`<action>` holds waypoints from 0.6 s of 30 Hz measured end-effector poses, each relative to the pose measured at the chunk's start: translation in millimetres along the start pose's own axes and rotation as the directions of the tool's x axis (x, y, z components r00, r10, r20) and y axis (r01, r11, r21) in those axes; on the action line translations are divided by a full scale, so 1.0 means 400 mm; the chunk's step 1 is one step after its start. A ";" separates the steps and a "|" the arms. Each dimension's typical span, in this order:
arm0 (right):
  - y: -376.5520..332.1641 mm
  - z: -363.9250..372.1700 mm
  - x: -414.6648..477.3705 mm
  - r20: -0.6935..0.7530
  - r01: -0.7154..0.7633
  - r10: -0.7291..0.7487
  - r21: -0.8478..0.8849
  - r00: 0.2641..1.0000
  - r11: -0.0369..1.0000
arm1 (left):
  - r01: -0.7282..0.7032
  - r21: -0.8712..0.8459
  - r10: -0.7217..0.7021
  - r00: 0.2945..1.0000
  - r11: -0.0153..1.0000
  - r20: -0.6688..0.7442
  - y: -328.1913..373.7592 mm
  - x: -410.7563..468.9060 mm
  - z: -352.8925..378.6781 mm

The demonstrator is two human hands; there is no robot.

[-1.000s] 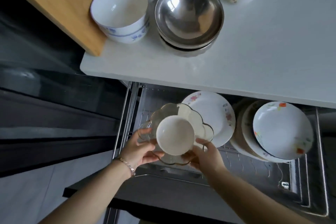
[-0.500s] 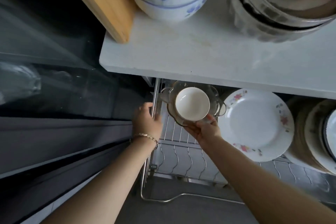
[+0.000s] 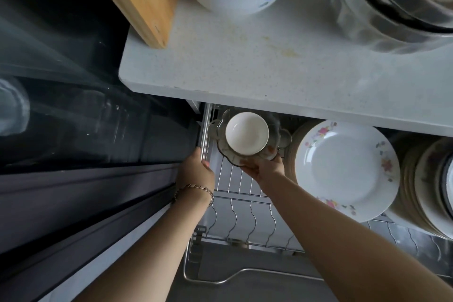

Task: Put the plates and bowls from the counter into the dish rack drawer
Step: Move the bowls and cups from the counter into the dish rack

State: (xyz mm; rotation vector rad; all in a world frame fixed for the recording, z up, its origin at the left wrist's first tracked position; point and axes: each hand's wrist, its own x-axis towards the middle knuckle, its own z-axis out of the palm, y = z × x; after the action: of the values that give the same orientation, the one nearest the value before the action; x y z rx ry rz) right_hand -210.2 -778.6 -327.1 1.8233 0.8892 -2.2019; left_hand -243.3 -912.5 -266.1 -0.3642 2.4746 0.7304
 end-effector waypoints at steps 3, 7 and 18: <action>-0.001 -0.004 0.008 0.005 -0.013 0.013 -0.038 1.000 0.999 | -0.008 0.033 0.007 1.000 0.999 0.012 -0.008 0.007 0.003; -0.004 -0.021 0.002 -0.030 -0.012 0.006 -0.206 1.000 0.978 | 0.006 0.009 -0.006 0.999 1.000 0.054 -0.014 0.008 0.004; -0.284 -0.175 -0.410 0.216 0.306 -0.229 -0.467 0.949 0.829 | -0.503 -0.181 0.481 0.863 0.845 -0.156 0.199 -0.200 -0.110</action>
State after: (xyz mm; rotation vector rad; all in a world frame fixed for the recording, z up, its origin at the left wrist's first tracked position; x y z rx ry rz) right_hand -162.7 -690.7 -140.9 1.3340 1.5837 -1.9575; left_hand -226.7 -864.0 -156.5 0.1833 2.6196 1.2239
